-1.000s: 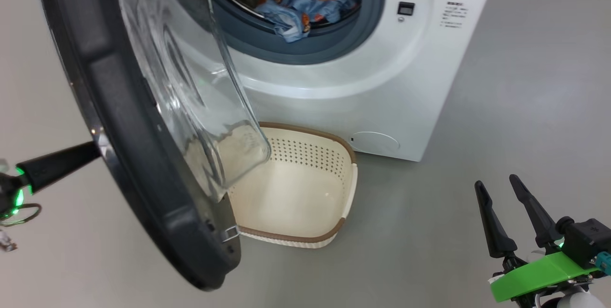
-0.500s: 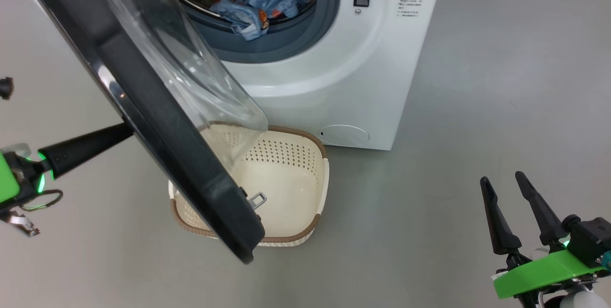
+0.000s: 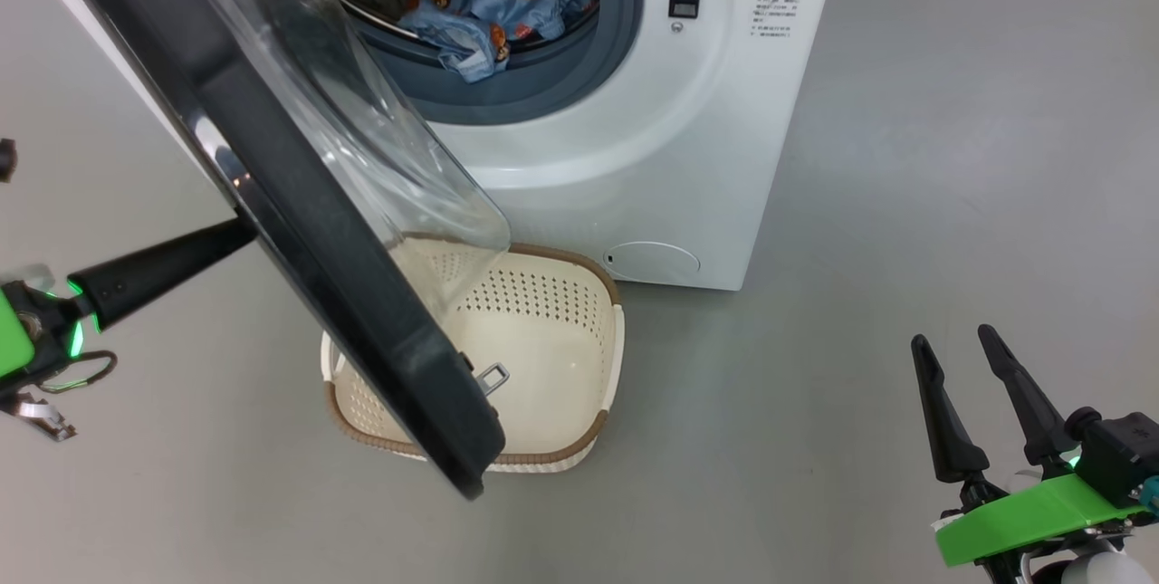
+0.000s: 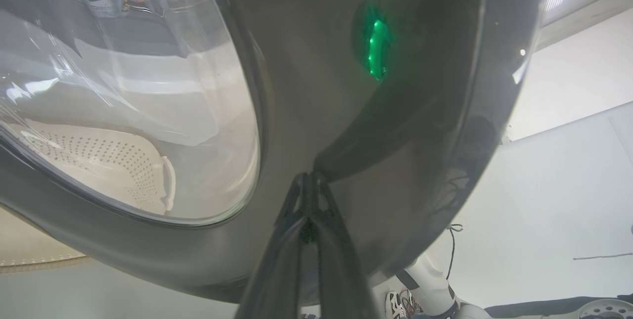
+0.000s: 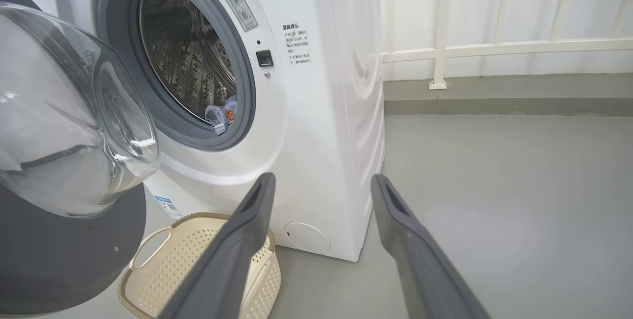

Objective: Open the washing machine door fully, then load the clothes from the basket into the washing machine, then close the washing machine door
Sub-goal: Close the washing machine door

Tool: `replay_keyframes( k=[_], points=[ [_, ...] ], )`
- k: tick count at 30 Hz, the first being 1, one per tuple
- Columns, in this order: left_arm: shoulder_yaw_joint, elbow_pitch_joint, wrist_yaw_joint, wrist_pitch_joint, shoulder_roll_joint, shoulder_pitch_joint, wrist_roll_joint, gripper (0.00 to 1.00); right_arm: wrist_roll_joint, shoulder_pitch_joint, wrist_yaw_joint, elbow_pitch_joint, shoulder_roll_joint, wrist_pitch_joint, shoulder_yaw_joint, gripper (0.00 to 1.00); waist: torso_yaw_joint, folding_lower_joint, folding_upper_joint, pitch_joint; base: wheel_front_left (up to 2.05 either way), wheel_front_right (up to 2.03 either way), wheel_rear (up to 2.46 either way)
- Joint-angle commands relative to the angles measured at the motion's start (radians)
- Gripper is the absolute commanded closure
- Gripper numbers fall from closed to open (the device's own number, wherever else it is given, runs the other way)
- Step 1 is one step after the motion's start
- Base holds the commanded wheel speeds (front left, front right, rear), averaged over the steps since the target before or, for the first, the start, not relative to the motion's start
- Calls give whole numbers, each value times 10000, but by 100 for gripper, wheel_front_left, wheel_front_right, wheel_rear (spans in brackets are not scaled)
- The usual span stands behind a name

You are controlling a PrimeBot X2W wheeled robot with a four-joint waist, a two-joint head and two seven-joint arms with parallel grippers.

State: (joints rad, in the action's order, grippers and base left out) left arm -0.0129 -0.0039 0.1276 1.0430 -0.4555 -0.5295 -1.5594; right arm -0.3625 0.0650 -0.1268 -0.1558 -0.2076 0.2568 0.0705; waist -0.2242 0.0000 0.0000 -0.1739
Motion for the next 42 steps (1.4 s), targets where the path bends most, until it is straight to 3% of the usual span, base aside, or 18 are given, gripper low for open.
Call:
replay_keyframes(
  k=[1, 12, 30, 31, 32, 34, 35, 36, 38, 42],
  points=[
    [-508, -196, 31, -152, -484, -44, 211, 100, 52, -66, -39, 216, -77, 49, 221, 0, -49, 0, 0, 80, 0, 0, 0],
    [-433, -184, 31, -941, -572, 1073, 629, 100, -16, -239, -39, 182, -150, 49, 281, 0, -147, 0, 0, 384, 0, 0, 0],
    [99, 265, 31, -3822, -838, 2881, 1288, 100, -52, -441, -39, 226, -221, 49, 283, 0, 14, 0, 0, 577, 0, 0, 0],
    [142, 307, 31, -4124, -901, 2978, 1446, 87, -51, -445, -39, 230, -226, 49, 272, 0, 43, 0, 0, 573, 0, 0, 0],
    [209, 375, 31, -4440, -941, 3077, 1587, 62, -49, -450, -39, 235, -228, 49, 259, 0, 76, 0, 0, 574, 0, 0, 0],
    [352, 454, 31, -5011, -933, 3275, 1627, 51, -47, -475, -39, 248, -226, 49, 233, 0, 148, 0, 0, 588, 0, 0, 0],
    [410, 510, 31, -5345, -982, 3379, 1727, 35, -44, -492, -39, 253, -222, 49, 233, 0, 193, 0, 0, 595, 0, 0, 0],
    [524, 521, 31, -5614, -1018, 3479, 1768, 13, -43, -510, -39, 257, -222, 49, 221, 0, 225, 0, 0, 600, 0, 0, 0],
    [648, 542, 31, -6201, -1018, 3642, 1711, 0, -40, -560, -39, 266, -221, 49, 191, 0, 273, 0, 0, 615, 0, 0, 0],
    [1059, 529, 31, -7337, -1107, 3965, 1743, 0, -38, -609, -39, 270, -217, 49, 117, 0, 361, 0, 0, 639, 0, 0, 0]
  ],
)
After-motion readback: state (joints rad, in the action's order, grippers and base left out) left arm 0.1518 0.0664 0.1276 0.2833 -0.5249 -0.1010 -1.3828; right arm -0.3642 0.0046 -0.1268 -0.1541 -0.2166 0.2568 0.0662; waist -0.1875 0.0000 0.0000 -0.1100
